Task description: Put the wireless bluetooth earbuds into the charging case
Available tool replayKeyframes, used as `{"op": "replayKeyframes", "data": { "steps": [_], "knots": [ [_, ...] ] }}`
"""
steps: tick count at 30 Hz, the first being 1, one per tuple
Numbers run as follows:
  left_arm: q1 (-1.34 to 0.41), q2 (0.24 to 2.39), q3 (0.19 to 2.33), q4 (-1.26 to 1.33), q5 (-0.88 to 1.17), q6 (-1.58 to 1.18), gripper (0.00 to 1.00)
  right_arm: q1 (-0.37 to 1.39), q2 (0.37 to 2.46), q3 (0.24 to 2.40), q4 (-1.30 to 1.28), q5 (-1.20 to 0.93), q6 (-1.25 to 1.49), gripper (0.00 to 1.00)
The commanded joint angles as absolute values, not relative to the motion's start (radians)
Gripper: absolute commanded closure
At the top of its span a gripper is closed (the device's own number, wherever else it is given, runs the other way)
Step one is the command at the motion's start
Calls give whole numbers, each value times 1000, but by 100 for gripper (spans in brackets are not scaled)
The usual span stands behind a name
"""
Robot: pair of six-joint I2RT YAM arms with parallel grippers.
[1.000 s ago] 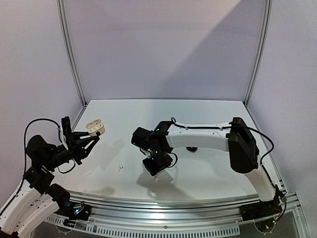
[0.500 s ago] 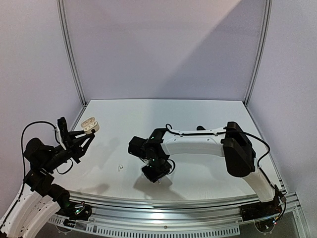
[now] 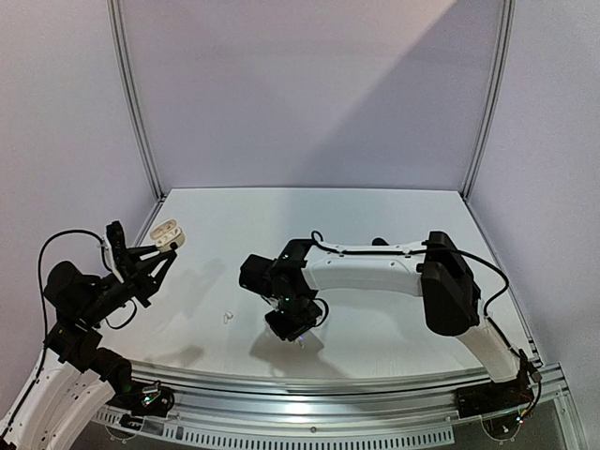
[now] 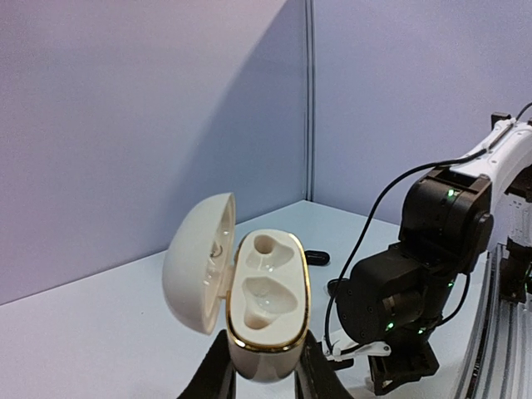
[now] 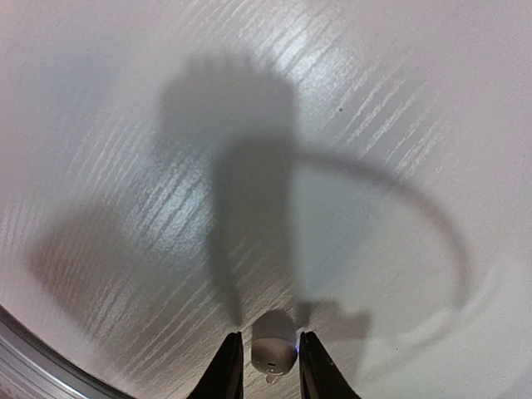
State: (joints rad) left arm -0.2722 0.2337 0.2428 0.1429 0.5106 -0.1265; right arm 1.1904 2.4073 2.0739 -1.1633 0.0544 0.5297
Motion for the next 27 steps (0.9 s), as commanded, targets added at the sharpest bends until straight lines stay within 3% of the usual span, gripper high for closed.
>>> {"op": "replayKeyframes", "data": {
  "steps": [1, 8, 19, 27],
  "knots": [
    [-262, 221, 225, 147, 516, -115, 100, 1200, 2446, 2097, -1189, 70, 524, 77],
    [-262, 219, 222, 149, 515, -115, 100, 1214, 2462, 2116, -1212, 79, 504, 77],
    [-262, 218, 221, 148, 515, -111, 100, 1218, 2478, 2150, -1216, 90, 491, 99],
    [-262, 225, 232, 144, 505, -117, 100, 1217, 2354, 2295, -1086, 220, 485, 100]
  ]
}}
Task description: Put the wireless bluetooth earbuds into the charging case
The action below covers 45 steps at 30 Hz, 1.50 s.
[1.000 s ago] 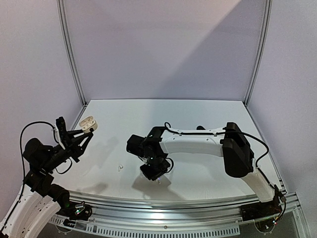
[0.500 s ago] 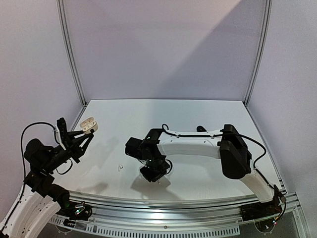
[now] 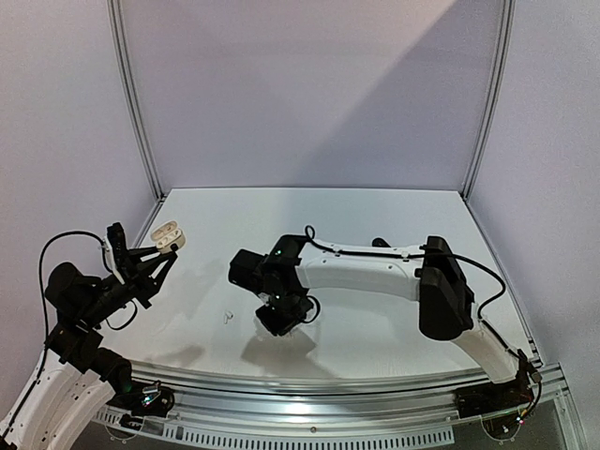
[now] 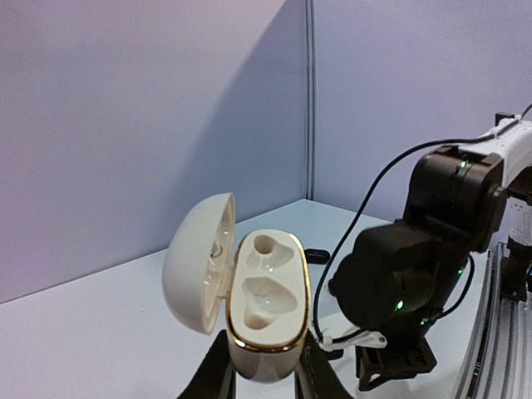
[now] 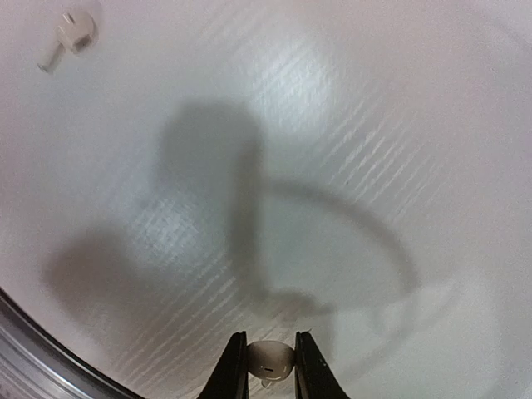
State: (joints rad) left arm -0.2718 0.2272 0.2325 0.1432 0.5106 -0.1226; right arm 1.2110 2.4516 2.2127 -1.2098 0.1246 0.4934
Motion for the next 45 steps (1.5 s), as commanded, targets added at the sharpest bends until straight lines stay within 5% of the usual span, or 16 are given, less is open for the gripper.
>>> {"op": "replayKeyframes", "data": {
  "steps": [1, 8, 17, 45],
  "knots": [
    [-262, 225, 233, 146, 511, -118, 100, 1217, 2303, 2286, -1011, 234, 474, 100],
    [-280, 213, 217, 156, 522, -79, 100, 1231, 2077, 2136, -414, 240, 343, 100],
    [-290, 200, 209, 144, 467, -32, 100, 1303, 2143, 2228, -78, 157, 68, 100],
    [-289, 129, 199, 178, 475, -111, 100, 1316, 2242, 2230, -74, 93, -238, 100]
  ]
}}
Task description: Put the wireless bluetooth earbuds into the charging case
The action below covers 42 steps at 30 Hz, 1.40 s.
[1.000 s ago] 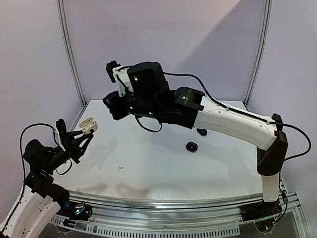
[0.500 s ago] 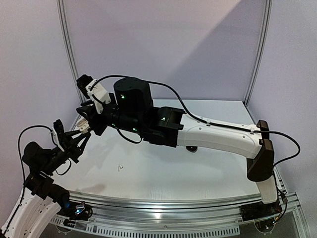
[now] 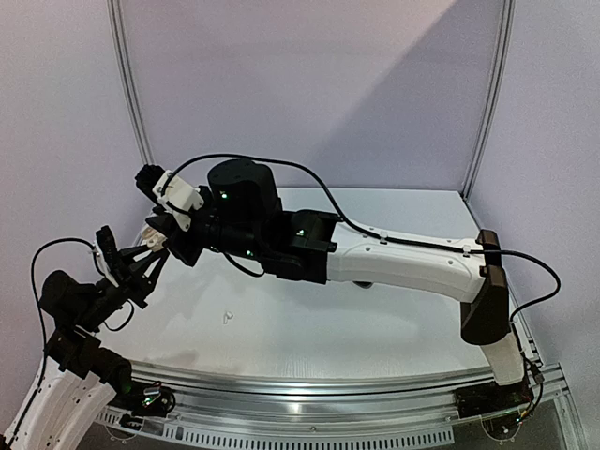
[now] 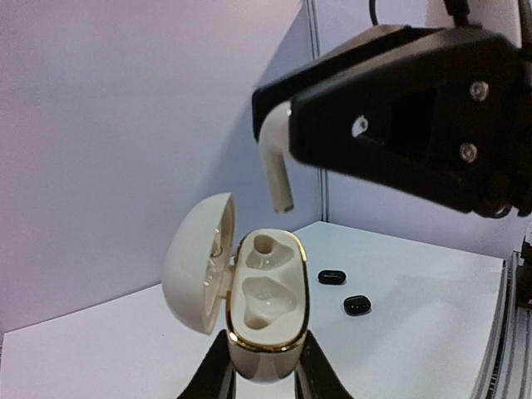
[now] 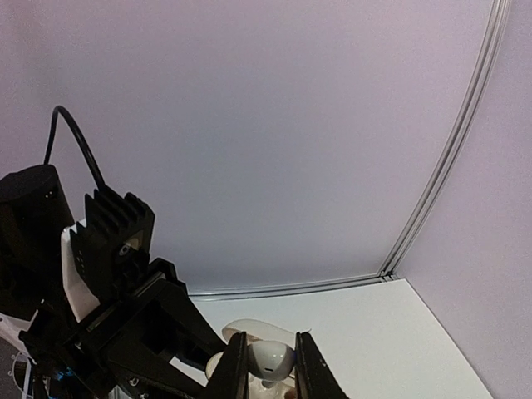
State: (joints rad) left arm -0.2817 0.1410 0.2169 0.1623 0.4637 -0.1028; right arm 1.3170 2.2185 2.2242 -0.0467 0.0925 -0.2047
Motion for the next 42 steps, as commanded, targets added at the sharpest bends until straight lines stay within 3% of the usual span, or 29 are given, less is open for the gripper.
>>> {"op": "replayKeyframes", "data": {
  "steps": [1, 42],
  "knots": [
    [-290, 130, 199, 178, 476, -111, 100, 1316, 2243, 2230, -77, 95, -240, 100],
    [-289, 125, 206, 173, 468, -102, 100, 1341, 2291, 2284, -218, 235, -404, 100]
  ]
}}
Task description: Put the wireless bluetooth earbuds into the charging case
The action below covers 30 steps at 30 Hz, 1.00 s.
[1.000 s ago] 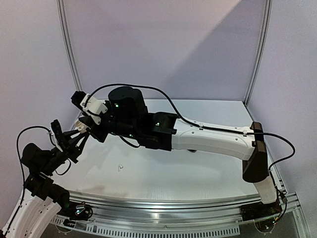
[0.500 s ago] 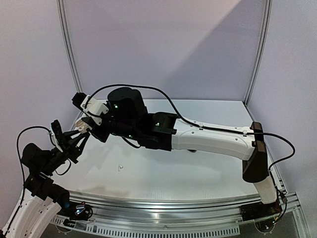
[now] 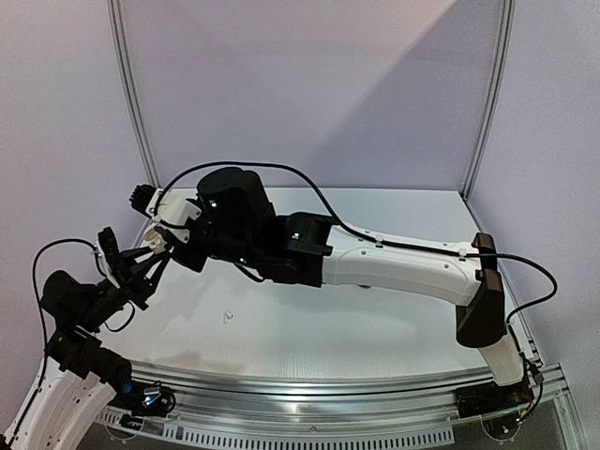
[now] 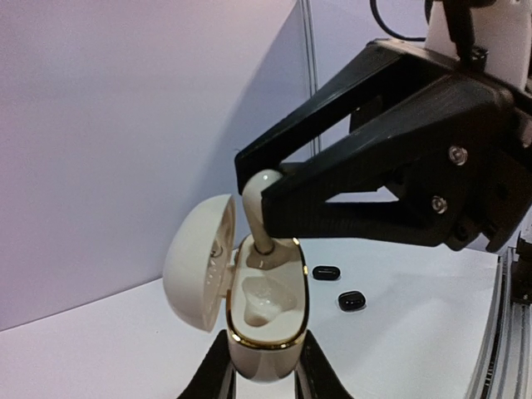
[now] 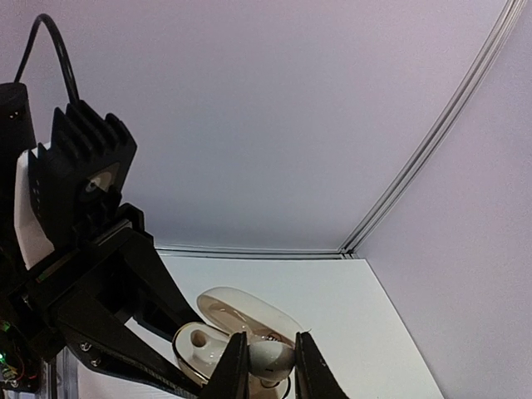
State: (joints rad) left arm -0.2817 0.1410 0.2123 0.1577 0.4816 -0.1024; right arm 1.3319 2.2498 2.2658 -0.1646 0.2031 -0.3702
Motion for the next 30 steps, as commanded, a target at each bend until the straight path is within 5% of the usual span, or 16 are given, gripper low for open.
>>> {"op": "replayKeyframes", "data": {
  "steps": [1, 30],
  "knots": [
    [-289, 124, 207, 172, 467, -100, 100, 1341, 2291, 2284, -221, 238, -409, 100],
    [-289, 121, 207, 172, 478, -98, 100, 1351, 2309, 2306, -229, 258, -431, 88]
  ]
}}
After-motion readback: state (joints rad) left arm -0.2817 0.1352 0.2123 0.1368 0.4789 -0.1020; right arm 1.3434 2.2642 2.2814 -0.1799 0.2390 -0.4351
